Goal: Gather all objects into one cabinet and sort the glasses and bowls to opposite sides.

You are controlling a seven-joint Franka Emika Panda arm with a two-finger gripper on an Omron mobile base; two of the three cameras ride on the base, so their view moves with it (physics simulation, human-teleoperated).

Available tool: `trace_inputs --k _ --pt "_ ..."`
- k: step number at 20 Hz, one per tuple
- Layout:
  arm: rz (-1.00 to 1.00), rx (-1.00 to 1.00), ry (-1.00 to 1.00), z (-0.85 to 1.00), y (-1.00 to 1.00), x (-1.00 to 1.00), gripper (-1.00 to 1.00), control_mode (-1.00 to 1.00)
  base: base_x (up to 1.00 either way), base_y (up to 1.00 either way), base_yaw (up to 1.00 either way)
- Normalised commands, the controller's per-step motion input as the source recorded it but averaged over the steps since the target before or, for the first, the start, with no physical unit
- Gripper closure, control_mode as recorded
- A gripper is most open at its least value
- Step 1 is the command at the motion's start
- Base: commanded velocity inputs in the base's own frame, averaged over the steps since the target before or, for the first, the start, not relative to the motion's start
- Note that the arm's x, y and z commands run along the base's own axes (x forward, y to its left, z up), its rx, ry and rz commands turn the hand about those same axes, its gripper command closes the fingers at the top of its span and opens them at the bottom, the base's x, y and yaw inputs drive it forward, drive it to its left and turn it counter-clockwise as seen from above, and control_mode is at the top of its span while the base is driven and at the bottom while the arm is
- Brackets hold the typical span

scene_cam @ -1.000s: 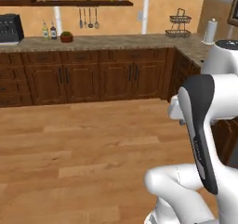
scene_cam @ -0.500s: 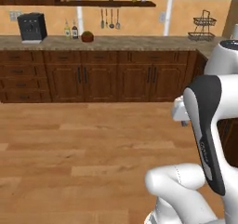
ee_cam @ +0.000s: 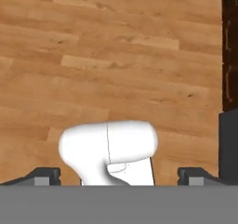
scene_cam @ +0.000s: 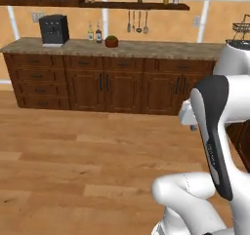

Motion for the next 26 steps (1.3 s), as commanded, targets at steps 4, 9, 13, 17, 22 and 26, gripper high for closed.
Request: trace_inputs --k 4,9,13,17,22,26 --pt "0.0 0.0 0.0 0.0 0.0 0.0 -1.0 1.0 -0.08 0.0 1.0" --pt "0.0 0.0 0.0 0.0 0.0 0.0 -1.0 1.0 -0.07 0.0 1.0" --pt "0.0 0.0 0.0 0.0 0.0 0.0 -1.0 1.0 -0.02 0.03 1.0" --pt "0.0 0.0 0.0 0.0 0.0 0.0 -1.0 1.0 0.0 0.04 1.0" --pt "0.0 0.0 0.0 0.0 0.0 0.0 -1.0 1.0 0.0 0.03 0.96" --pt "0.0 0.0 0.0 0.0 0.0 0.0 -1.0 1.0 0.0 0.0 0.92"
